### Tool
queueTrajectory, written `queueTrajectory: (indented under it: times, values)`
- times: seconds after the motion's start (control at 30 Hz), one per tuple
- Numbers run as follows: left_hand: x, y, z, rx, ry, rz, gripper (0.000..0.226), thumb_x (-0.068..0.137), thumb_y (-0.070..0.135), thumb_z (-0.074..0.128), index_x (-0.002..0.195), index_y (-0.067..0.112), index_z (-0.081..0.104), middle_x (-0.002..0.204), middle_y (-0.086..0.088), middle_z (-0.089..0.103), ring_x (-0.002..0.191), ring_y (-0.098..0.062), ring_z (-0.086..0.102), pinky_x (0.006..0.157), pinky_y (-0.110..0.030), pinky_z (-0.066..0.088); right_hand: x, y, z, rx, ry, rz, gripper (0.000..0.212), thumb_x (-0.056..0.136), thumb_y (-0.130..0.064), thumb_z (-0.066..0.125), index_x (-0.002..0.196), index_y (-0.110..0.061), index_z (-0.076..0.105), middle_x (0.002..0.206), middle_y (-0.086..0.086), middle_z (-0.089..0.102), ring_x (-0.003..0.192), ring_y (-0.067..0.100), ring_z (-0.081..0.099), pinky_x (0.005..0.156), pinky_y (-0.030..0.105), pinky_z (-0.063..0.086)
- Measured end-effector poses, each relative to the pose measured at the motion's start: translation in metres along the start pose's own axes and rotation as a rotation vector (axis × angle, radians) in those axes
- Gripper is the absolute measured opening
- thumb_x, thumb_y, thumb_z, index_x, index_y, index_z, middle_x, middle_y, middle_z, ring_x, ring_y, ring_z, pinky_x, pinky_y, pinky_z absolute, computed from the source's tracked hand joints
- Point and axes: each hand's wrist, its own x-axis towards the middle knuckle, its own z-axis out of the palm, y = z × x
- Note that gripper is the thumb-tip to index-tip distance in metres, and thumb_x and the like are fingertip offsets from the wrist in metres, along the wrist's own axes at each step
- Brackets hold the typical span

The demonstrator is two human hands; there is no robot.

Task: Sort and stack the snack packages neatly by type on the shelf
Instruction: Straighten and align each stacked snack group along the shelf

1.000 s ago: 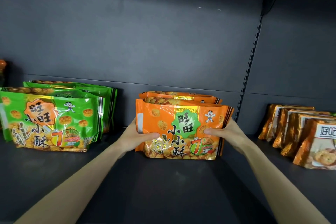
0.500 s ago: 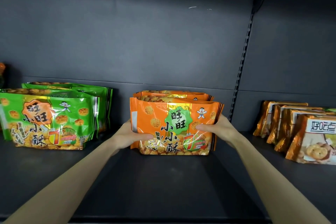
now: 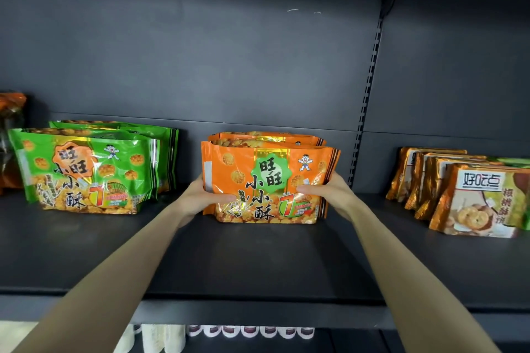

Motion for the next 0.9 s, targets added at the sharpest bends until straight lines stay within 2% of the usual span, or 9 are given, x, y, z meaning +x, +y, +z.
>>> queueTrajectory:
  times: [0.13,0.23,0.33,0.43,0.53,0.63,0.7,0.8,0.9]
  values:
    - [-0.004,0.005,0.007,0.01,0.014,-0.006,0.064,0.062,0.017,0.084,0.117,0.021,0.052,0.103,0.006,0.069,0.096,-0.008,0.064,0.081,-0.023,0.048,-0.002,-0.003,0.001,-0.031,0.029,-0.001,0.064,0.066,-0.015,0.085,0.12,-0.021,0.051,0.112,-0.003,0.066,0.101,0.016,0.064,0.073,0.025,0.05]
    - [-0.004,0.006,0.009,0.027,0.002,0.004,0.062,0.06,0.021,0.082,0.115,0.023,0.054,0.101,0.01,0.069,0.091,-0.003,0.066,0.084,-0.025,0.049,-0.001,-0.004,0.0,-0.061,0.03,0.005,0.068,0.066,-0.016,0.085,0.125,-0.018,0.05,0.115,-0.001,0.065,0.103,0.017,0.063,0.075,0.026,0.049]
    - [-0.004,0.005,0.009,0.09,0.018,-0.006,0.062,0.073,0.012,0.077,0.128,0.017,0.048,0.113,0.004,0.065,0.103,-0.01,0.062,0.098,-0.036,0.047,-0.002,-0.006,0.0,-0.084,0.038,0.004,0.07,0.067,-0.016,0.084,0.127,-0.018,0.048,0.116,-0.001,0.064,0.102,0.017,0.062,0.077,0.026,0.048]
    - [-0.006,0.007,0.009,0.182,0.092,-0.032,0.073,0.072,0.016,0.079,0.134,0.014,0.041,0.121,0.0,0.061,0.112,-0.02,0.059,0.104,-0.044,0.043,-0.005,-0.009,0.001,-0.158,0.084,0.004,0.087,0.059,-0.029,0.089,0.131,-0.022,0.042,0.12,-0.003,0.061,0.107,0.016,0.059,0.091,0.035,0.048]
    - [-0.009,0.01,0.012,0.269,0.22,-0.078,0.091,0.07,0.026,0.082,0.14,0.009,0.027,0.129,0.003,0.049,0.125,-0.024,0.049,0.105,-0.041,0.04,-0.006,-0.009,-0.002,-0.218,0.139,0.001,0.115,0.039,-0.048,0.091,0.135,-0.023,0.034,0.125,-0.003,0.059,0.113,0.019,0.058,0.1,0.046,0.047]
    - [-0.012,0.012,0.013,0.48,0.285,-0.108,0.092,0.068,0.042,0.08,0.136,0.007,0.029,0.129,-0.005,0.051,0.119,-0.028,0.051,0.098,-0.039,0.045,-0.018,-0.02,0.0,-0.287,0.167,-0.007,0.105,0.058,-0.029,0.089,0.141,-0.018,0.024,0.13,0.001,0.054,0.119,0.023,0.055,0.1,0.044,0.044]
    - [-0.015,0.014,0.009,0.663,0.298,-0.117,0.089,0.068,0.055,0.075,0.132,0.009,0.035,0.127,-0.009,0.052,0.116,-0.029,0.053,0.096,-0.045,0.047,-0.027,-0.026,0.0,-0.353,0.175,-0.002,0.095,0.067,-0.021,0.085,0.141,-0.014,0.025,0.134,0.004,0.053,0.122,0.026,0.052,0.1,0.042,0.042]
    - [-0.026,0.021,0.004,0.917,0.321,-0.088,0.076,0.075,0.059,0.065,0.13,0.012,0.042,0.126,-0.011,0.053,0.115,-0.03,0.053,0.095,-0.047,0.046,-0.039,-0.03,-0.004,-0.459,0.184,0.014,0.087,0.074,-0.017,0.079,0.142,-0.011,0.026,0.141,0.008,0.047,0.13,0.028,0.044,0.103,0.04,0.038]
    - [-0.033,0.028,0.0,1.041,0.314,-0.034,0.066,0.078,0.06,0.061,0.123,0.013,0.049,0.121,-0.009,0.056,0.113,-0.03,0.054,0.094,-0.045,0.045,-0.053,-0.036,-0.008,-0.606,0.192,0.041,0.09,0.075,-0.021,0.079,0.145,-0.007,0.025,0.146,0.013,0.04,0.136,0.03,0.035,0.108,0.042,0.033]
